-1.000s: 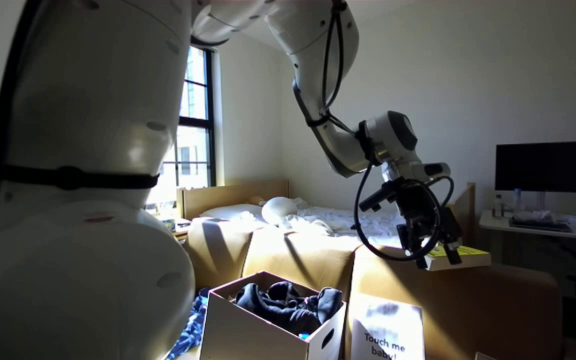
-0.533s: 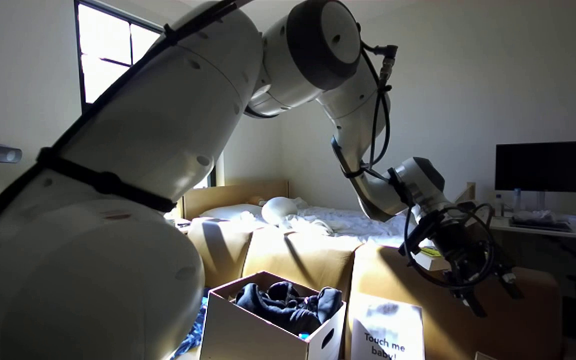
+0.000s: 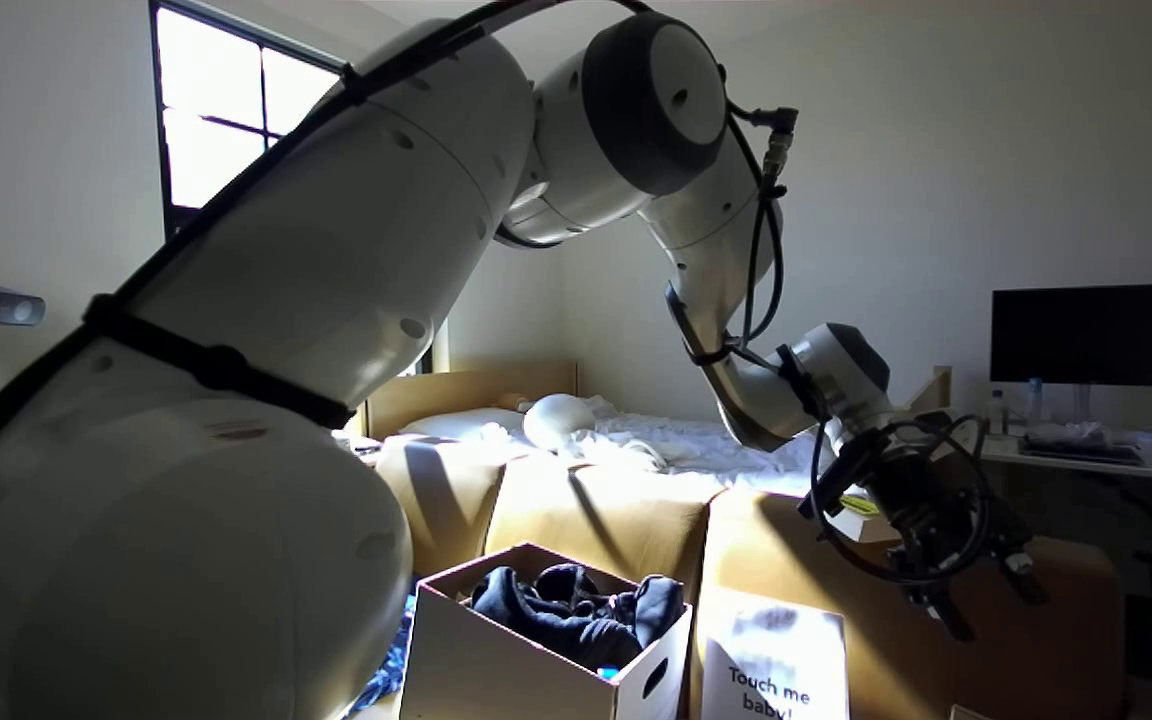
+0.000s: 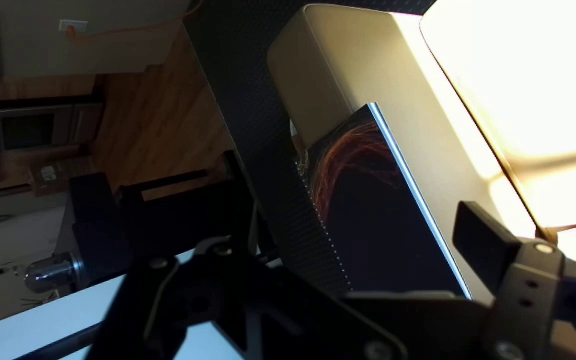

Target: Pick up the book and put it in the box

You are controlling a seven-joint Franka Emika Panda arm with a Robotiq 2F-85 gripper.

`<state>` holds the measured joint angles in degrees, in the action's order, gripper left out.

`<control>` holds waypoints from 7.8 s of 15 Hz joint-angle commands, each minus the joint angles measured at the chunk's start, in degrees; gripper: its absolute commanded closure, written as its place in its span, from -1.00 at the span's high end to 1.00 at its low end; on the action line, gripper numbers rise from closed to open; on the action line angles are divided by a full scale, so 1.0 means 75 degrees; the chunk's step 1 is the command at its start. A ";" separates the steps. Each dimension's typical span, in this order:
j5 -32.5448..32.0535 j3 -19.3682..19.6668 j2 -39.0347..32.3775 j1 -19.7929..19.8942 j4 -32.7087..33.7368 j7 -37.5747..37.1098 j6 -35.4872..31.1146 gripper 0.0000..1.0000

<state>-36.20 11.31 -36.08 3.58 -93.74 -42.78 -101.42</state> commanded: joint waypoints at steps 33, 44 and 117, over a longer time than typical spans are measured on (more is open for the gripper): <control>-0.0303 0.1129 -0.6509 0.0603 0.6875 0.3825 0.1667 1.00; 0.0099 0.0914 -0.6499 0.0938 0.7522 0.6239 0.4139 1.00; 0.1276 0.1839 -0.6486 0.0697 0.6701 0.1247 0.1319 1.00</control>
<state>-26.47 24.81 -81.70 7.50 -49.00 -38.01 -95.24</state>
